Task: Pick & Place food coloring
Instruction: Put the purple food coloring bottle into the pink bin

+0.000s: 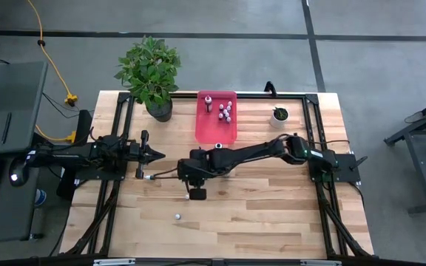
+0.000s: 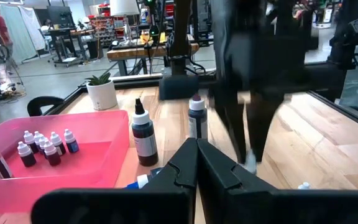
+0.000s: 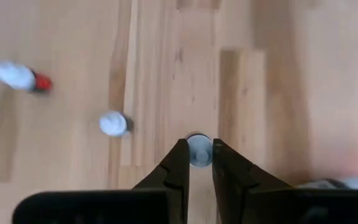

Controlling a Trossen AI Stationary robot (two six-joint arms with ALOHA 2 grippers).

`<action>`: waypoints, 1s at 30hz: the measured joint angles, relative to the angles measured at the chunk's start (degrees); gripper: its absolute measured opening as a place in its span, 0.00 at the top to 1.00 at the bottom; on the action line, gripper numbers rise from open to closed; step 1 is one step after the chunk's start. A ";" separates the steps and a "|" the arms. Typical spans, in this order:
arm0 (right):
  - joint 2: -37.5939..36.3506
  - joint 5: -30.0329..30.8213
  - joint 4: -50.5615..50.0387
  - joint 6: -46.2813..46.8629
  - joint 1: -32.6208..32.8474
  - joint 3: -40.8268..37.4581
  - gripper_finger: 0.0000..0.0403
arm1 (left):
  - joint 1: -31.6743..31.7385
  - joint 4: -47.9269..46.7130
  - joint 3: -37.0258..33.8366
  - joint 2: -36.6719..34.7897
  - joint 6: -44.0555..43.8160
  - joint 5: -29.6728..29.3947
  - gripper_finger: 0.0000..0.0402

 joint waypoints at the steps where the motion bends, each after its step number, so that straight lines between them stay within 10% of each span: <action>1: -0.60 0.52 -0.58 0.56 0.00 0.41 0.91 | 0.01 0.00 -0.01 0.00 0.01 0.00 1.00; 15: -5.76 8.72 -12.49 1.29 -2.94 14.29 0.91 | -0.01 0.00 -0.01 0.01 -0.01 0.00 1.00; 30: -9.46 8.18 -22.84 -0.12 -18.48 11.93 0.91 | 0.00 0.00 0.00 0.01 0.00 0.00 1.00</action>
